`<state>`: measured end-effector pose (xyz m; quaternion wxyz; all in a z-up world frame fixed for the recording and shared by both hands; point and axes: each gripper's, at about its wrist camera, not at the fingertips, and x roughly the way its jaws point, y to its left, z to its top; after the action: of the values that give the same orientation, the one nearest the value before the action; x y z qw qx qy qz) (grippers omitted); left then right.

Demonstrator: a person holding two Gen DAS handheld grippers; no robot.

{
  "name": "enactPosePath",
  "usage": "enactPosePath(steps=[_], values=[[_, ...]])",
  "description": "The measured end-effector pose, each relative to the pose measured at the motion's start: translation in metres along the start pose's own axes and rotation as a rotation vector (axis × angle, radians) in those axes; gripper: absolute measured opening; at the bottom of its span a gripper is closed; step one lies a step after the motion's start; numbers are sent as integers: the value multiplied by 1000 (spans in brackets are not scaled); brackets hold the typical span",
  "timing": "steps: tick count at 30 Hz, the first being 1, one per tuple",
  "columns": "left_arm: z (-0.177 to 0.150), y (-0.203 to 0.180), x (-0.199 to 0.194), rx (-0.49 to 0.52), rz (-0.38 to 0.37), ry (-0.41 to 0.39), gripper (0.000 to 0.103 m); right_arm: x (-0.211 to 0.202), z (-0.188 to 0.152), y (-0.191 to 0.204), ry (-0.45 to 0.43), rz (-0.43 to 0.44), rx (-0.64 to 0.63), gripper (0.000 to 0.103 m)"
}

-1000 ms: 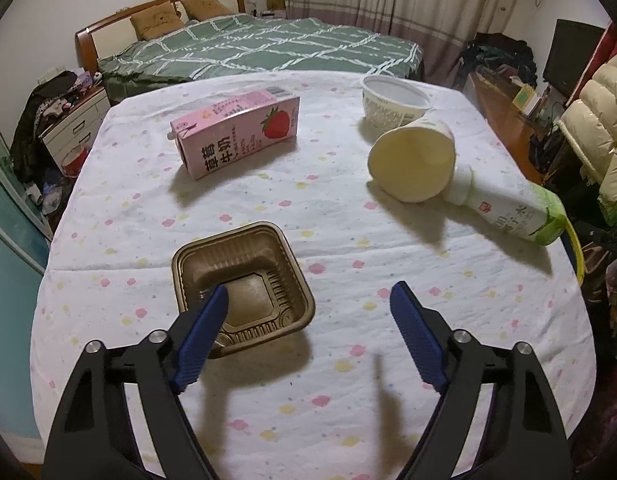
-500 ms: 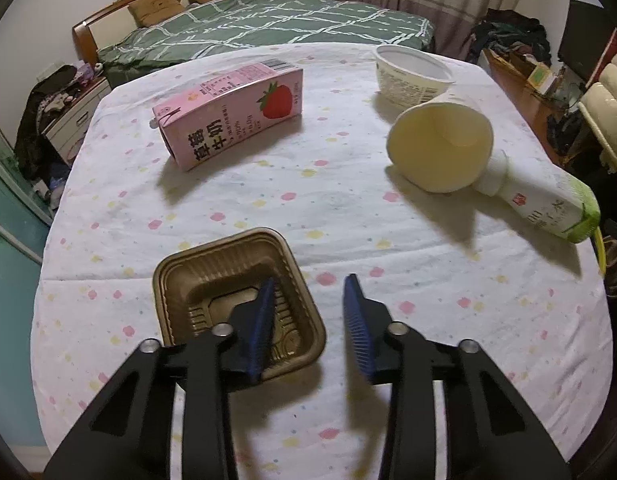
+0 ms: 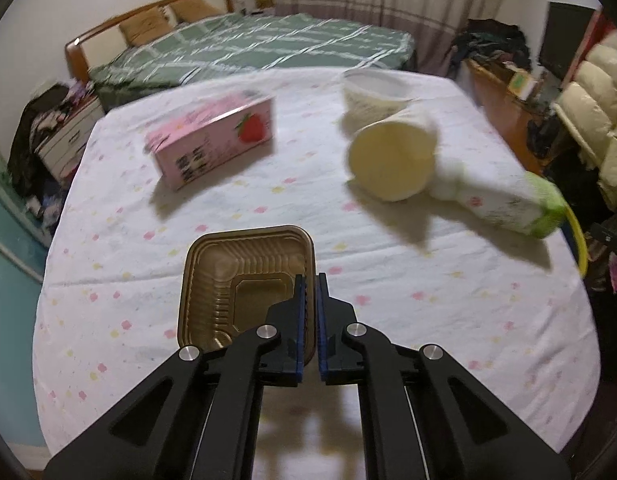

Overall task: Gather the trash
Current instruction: 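Carry the brown tray over the bin and open the left gripper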

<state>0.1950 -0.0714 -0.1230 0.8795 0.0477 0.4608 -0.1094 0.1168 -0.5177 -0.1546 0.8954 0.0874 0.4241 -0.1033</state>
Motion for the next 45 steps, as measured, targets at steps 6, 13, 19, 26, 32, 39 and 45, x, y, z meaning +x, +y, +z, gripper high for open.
enactPosePath(steps=[6, 13, 19, 26, 32, 39, 45], values=[[10, -45, -24, 88, -80, -43, 5, -26, -14, -10, -43, -9, 16, 89], [27, -130, -46, 246, -226, -79, 5, -55, -33, -31, -88, -36, 46, 89], [41, -217, -44, 370, -360, -79, 6, -79, -51, -51, -117, -84, 72, 89], [58, -303, -13, 456, -456, -33, 5, -84, -72, -68, -98, -100, 108, 90], [71, -346, 26, 469, -468, 28, 6, -81, -82, -79, -70, -103, 129, 90], [75, -371, 66, 463, -455, 100, 6, -82, -84, -86, -76, -104, 151, 89], [75, -375, 76, 460, -440, 103, 44, -81, -85, -89, -70, -104, 159, 90]])
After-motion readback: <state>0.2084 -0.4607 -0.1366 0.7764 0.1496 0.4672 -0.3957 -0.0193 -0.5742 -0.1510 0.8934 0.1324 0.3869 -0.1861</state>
